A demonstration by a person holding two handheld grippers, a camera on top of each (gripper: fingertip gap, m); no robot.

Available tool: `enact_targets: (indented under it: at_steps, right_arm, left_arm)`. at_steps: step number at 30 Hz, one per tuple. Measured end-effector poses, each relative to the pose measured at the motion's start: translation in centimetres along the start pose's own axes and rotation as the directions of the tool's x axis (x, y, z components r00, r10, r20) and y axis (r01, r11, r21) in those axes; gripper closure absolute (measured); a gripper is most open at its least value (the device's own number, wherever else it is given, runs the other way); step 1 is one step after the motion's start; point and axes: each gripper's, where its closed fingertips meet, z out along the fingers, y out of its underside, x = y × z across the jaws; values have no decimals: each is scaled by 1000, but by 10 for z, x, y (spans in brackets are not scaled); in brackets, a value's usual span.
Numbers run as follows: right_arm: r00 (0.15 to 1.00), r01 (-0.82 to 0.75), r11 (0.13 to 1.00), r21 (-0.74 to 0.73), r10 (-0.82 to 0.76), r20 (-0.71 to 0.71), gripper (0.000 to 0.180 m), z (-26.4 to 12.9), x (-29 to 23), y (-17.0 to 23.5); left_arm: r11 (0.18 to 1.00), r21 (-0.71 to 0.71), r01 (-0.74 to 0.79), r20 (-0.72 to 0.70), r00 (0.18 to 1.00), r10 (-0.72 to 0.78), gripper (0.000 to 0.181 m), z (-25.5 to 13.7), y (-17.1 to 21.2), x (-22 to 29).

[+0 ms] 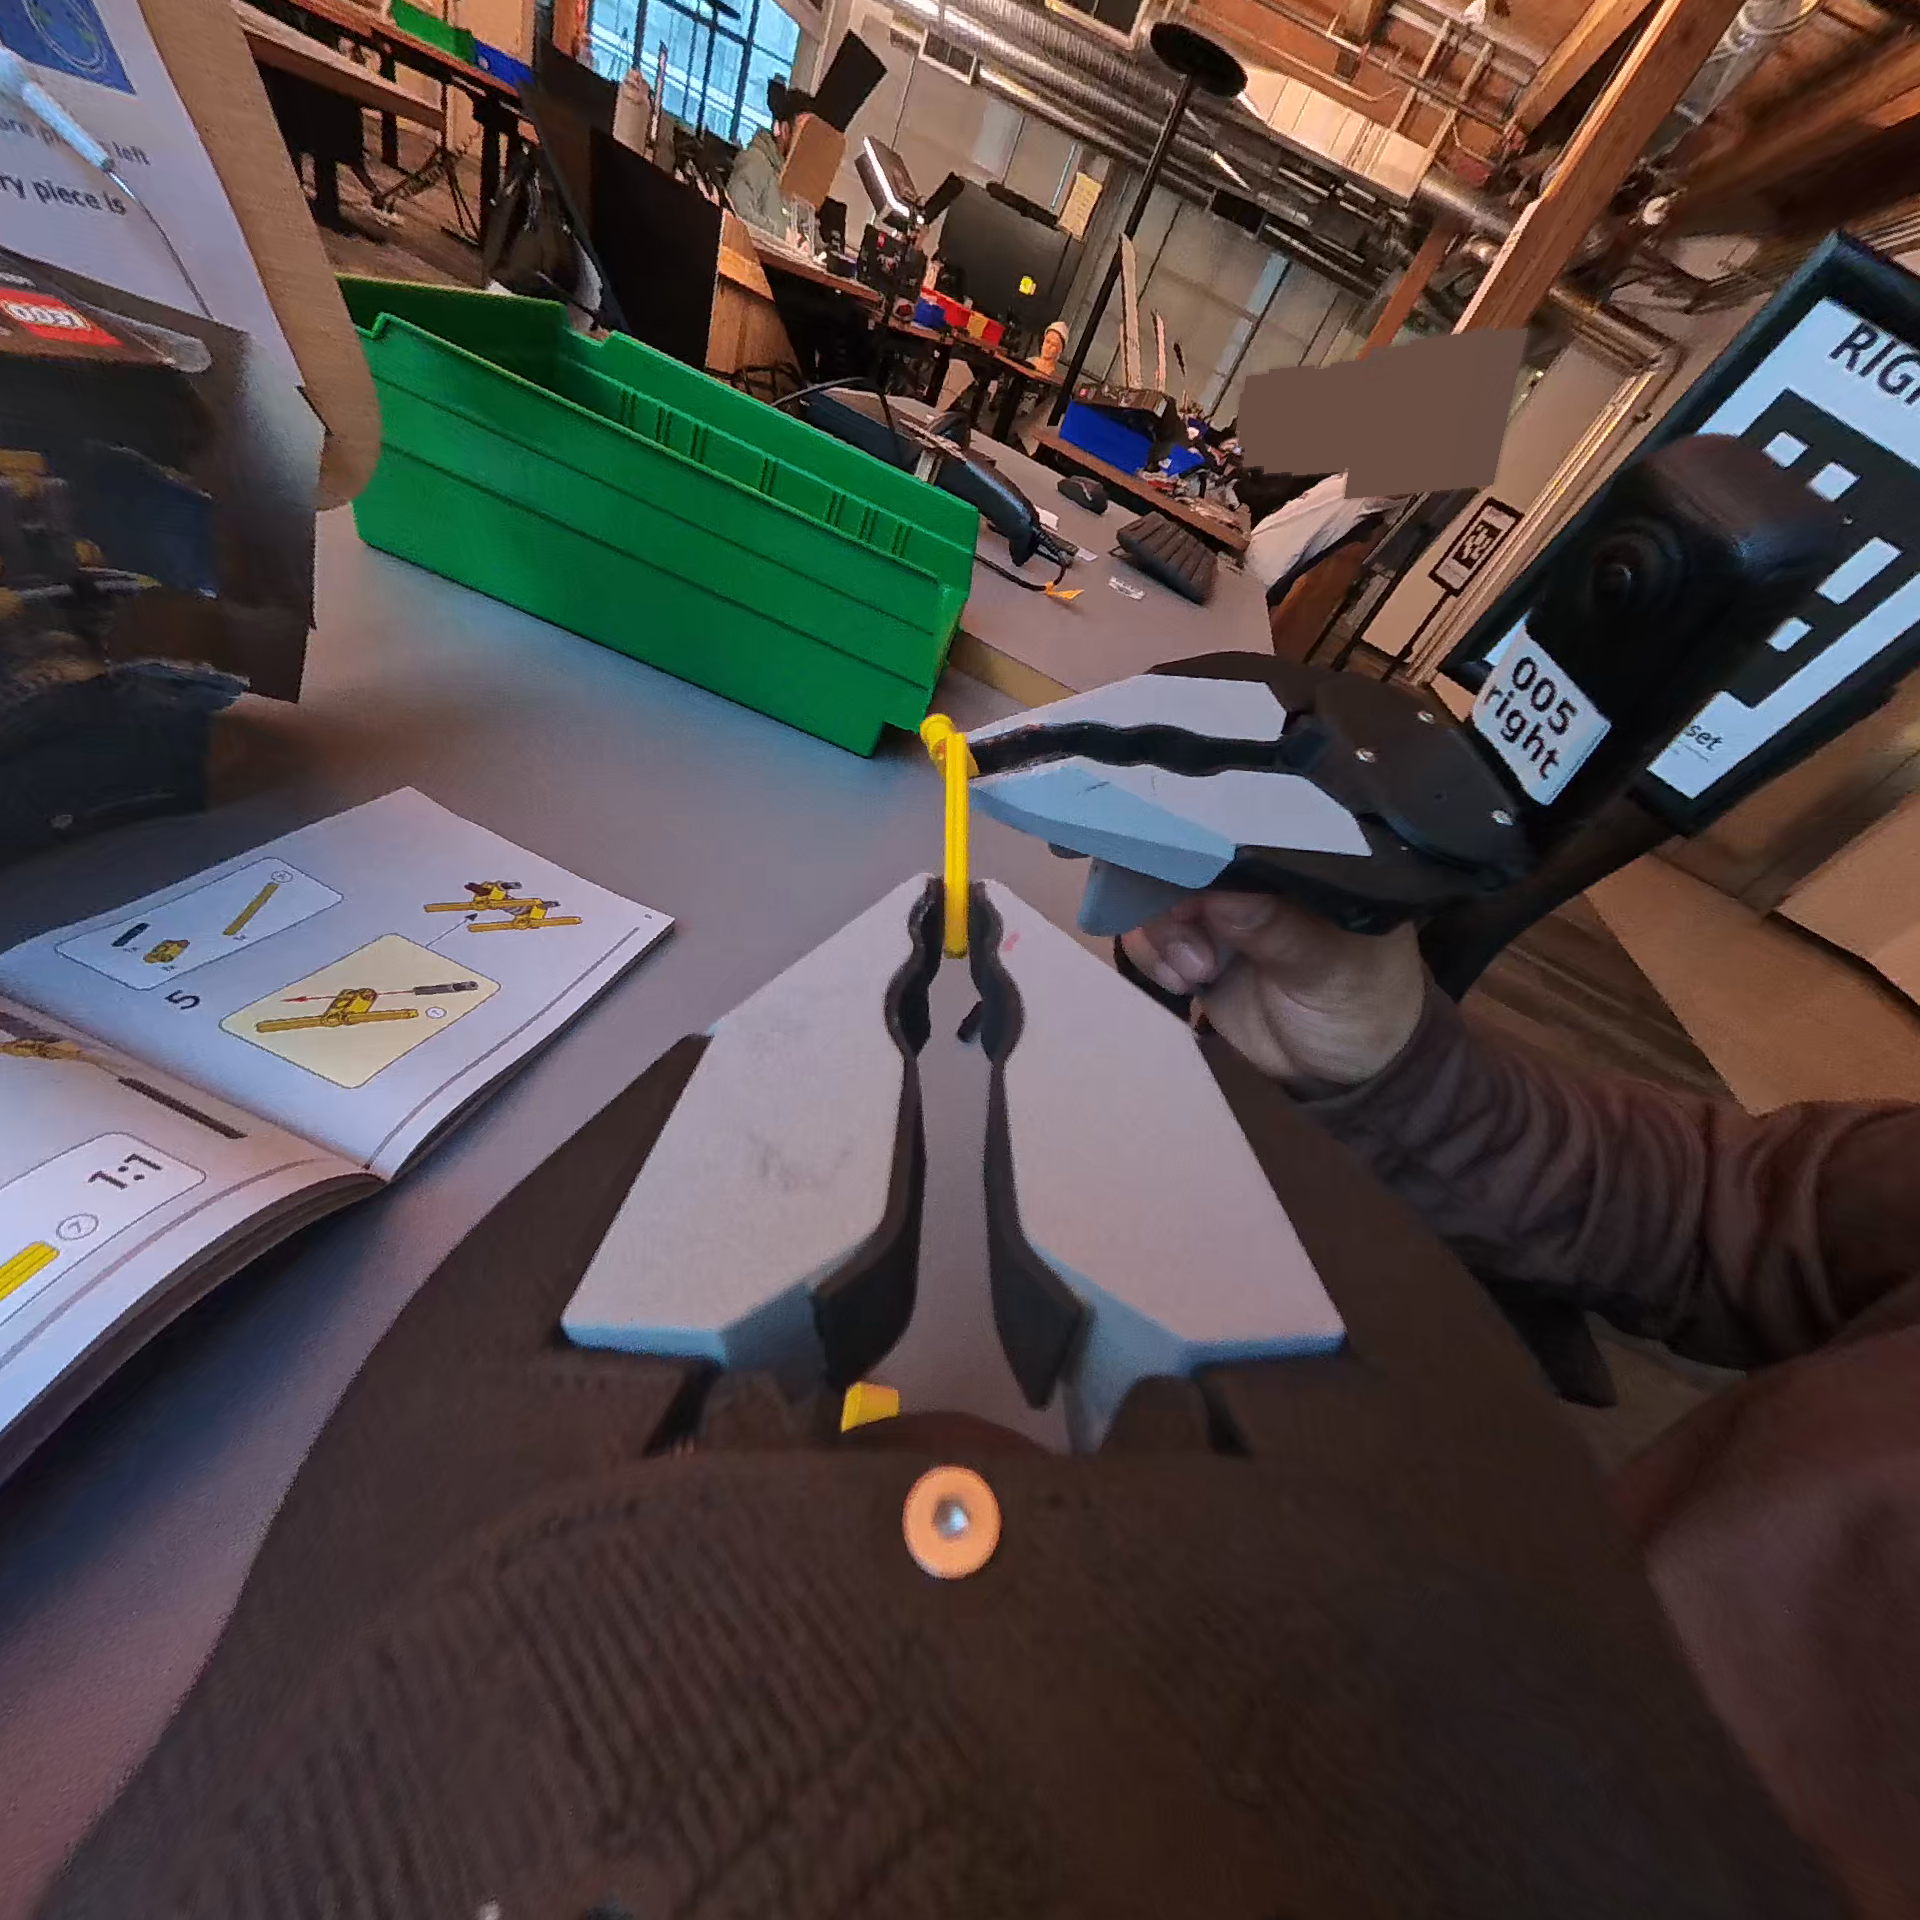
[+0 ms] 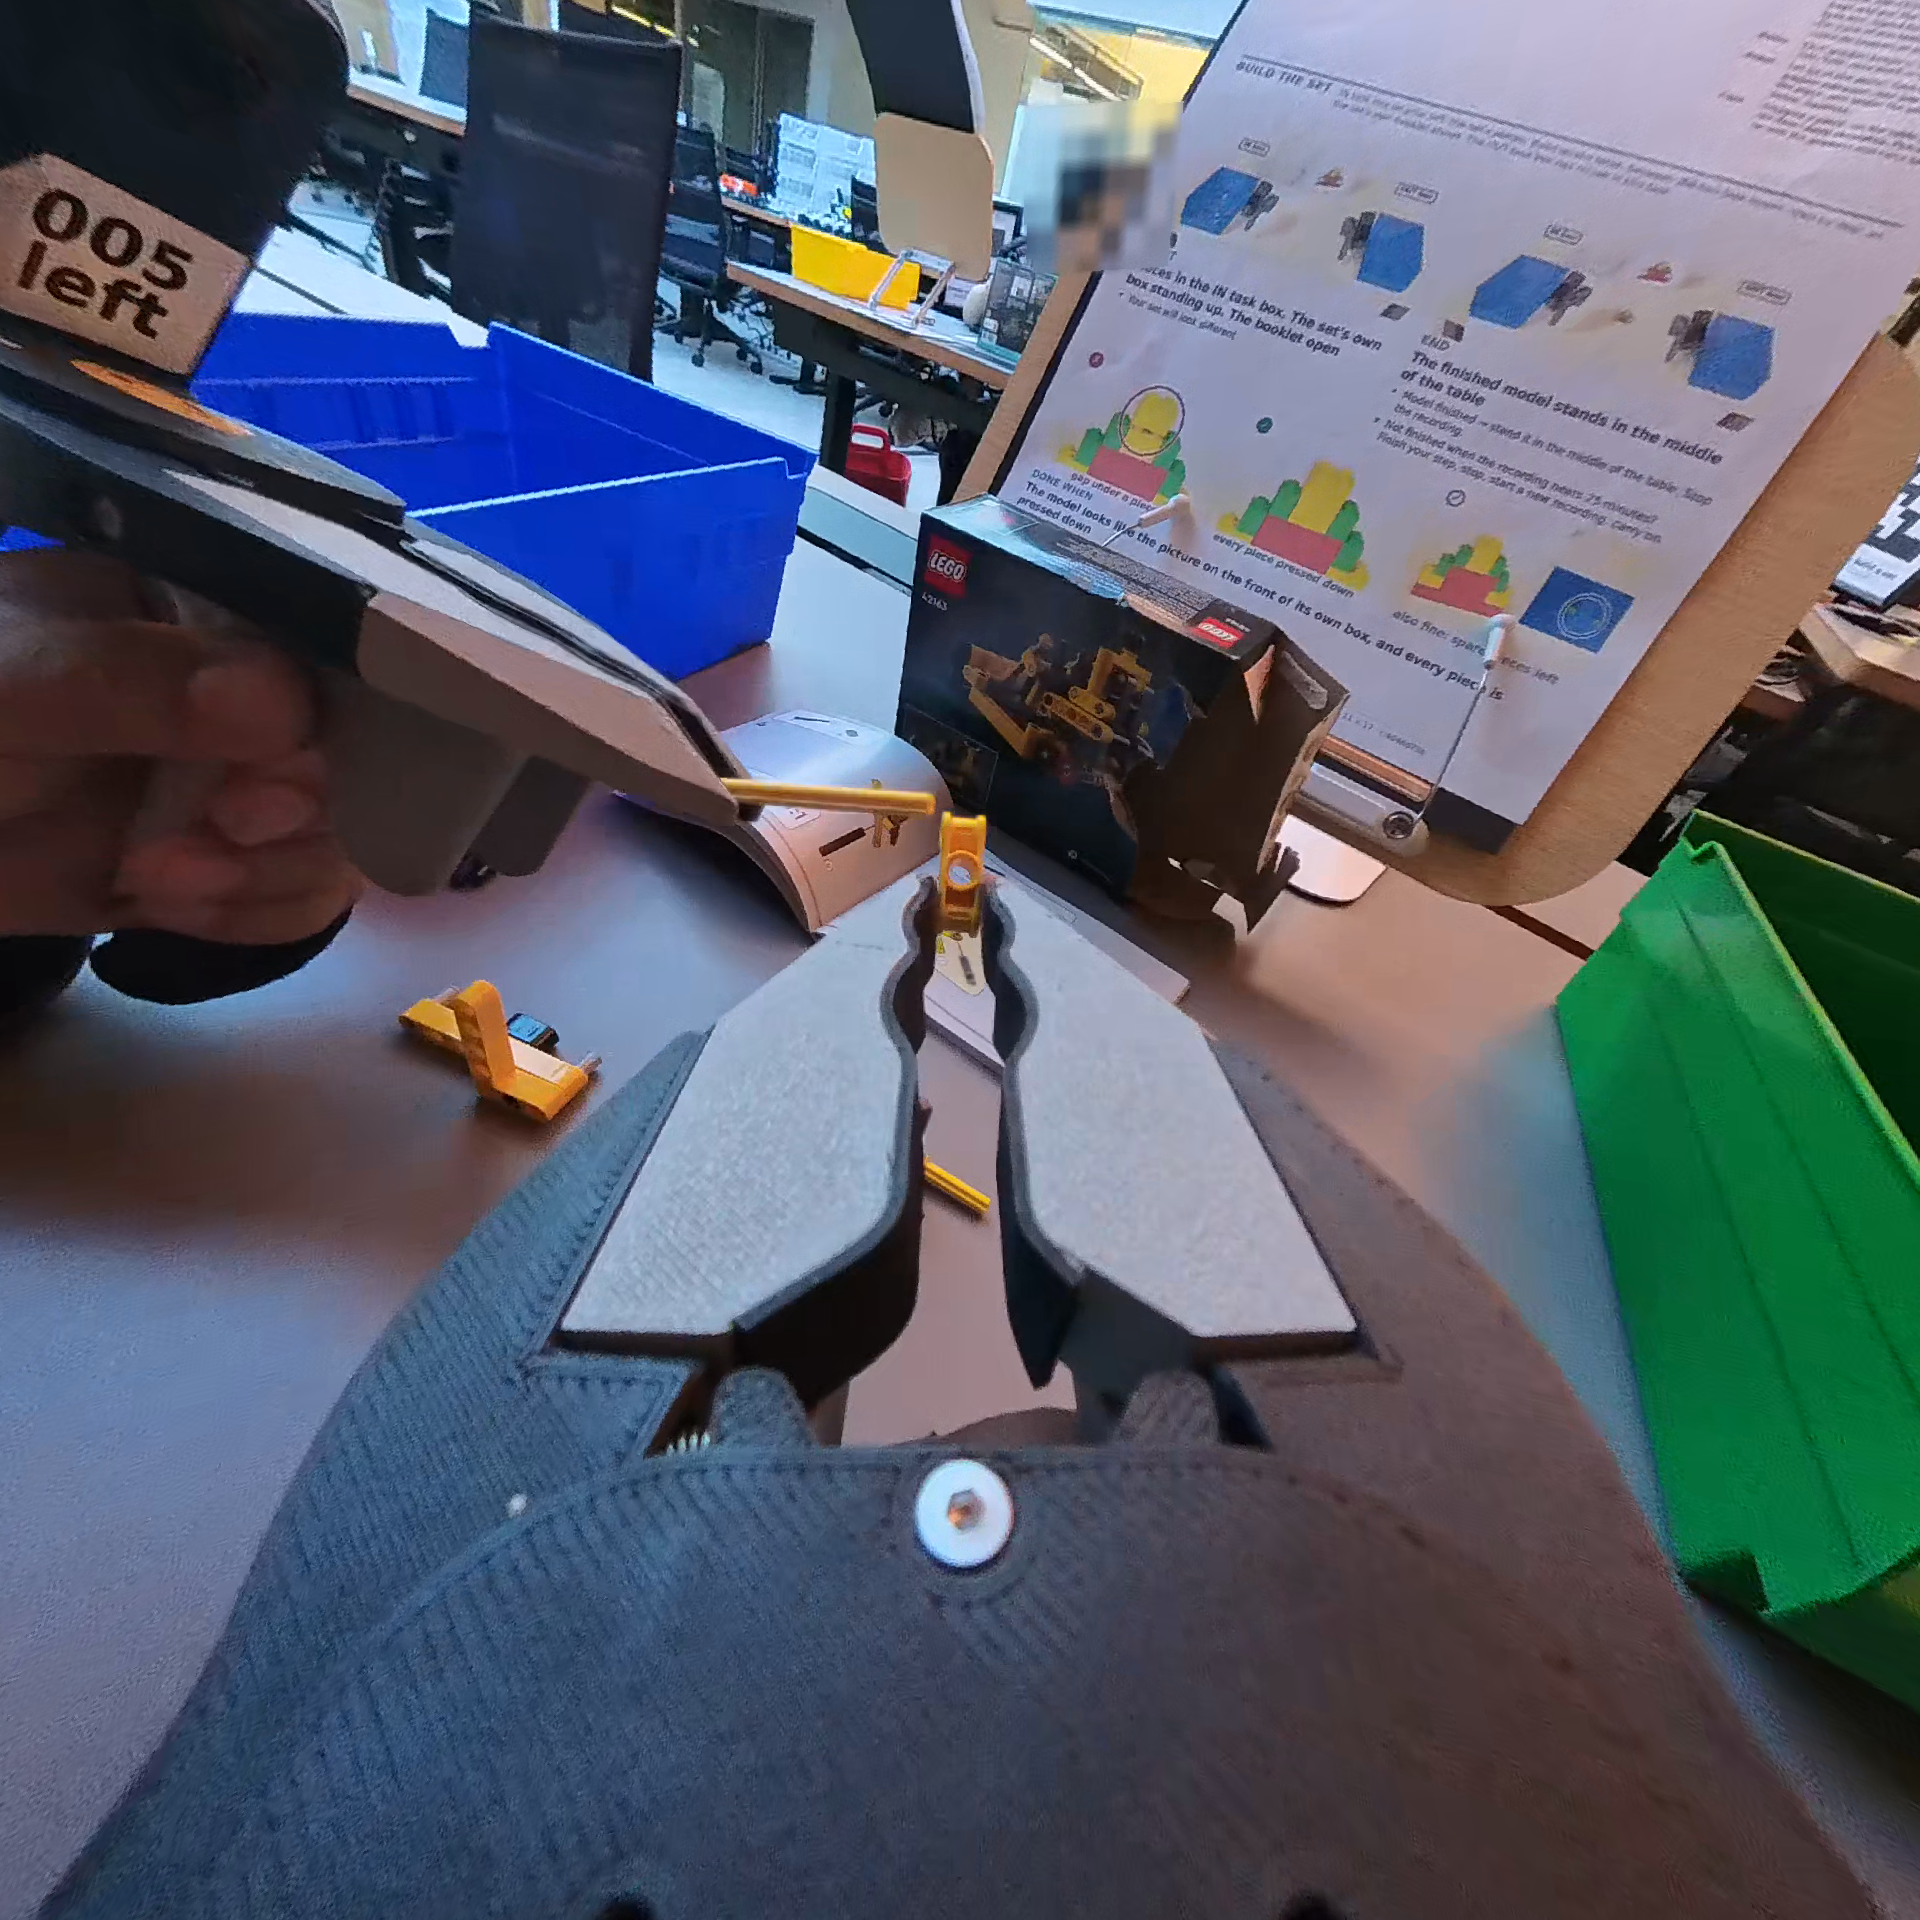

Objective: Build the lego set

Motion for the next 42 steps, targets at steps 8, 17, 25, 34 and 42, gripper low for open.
enact_targets:
  at_steps: [8, 17, 25, 34, 42]
  right_arm:
    - [999, -47, 999, -5, 47, 14, 175, 1, 1, 1]
    - [1000, -30, 1000, -5, 30, 5, 175, 2, -2, -1]
    - [999, 32, 999, -9, -32, -36, 175, 4, -2, -2]
    - [996, 73, 997, -21, -74, -51, 175, 5, -2, -1]
    - [989, 129, 991, -45, -132, -72, 175, 7, -2, 1]
  left_arm:
    - [1000, -7, -4, 11, 1000, 4, 179, 0, 1, -1]
    - [1000, -10, 4, 16, 1000, -4, 179, 0, 1, -3]
    - [1000, -12, 14, 22, 1000, -13, 179, -1, 2, -4]
    - [1000, -16, 15, 29, 999, -15, 179, -1, 2, -5]
    - [1000, -27, -7, 49, 999, 9, 179, -1, 4, -7]
